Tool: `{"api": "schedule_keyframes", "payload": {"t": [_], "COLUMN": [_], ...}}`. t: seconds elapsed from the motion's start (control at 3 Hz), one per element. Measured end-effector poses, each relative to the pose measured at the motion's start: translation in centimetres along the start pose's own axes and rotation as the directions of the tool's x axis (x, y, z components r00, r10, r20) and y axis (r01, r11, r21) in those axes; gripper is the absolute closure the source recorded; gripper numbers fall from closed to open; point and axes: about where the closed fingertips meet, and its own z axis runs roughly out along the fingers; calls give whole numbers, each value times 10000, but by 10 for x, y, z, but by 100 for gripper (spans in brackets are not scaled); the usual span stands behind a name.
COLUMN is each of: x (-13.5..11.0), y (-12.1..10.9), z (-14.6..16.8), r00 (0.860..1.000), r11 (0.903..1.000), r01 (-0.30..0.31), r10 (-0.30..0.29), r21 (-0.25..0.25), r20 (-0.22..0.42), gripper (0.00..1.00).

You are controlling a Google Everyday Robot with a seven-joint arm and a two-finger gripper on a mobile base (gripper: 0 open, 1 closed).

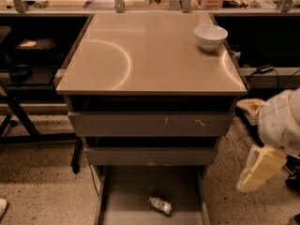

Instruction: Pick 7up can from bottom drawer and place on counter

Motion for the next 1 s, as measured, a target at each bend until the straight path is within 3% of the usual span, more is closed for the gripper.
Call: {"api": "schedule_keyframes", "payload": {"t": [0.33, 0.67, 1.0], "x": [40, 40, 46], "y": [38, 38, 46], "z": [90, 91, 125], "r00": [9987, 9987, 9969], "r11": [9998, 9998, 9985], "r01": [-125, -126, -195], "r10": [132, 133, 233], "r21": [-138, -142, -508], "r20": [485, 489, 754], "gripper": [0, 0, 0]}}
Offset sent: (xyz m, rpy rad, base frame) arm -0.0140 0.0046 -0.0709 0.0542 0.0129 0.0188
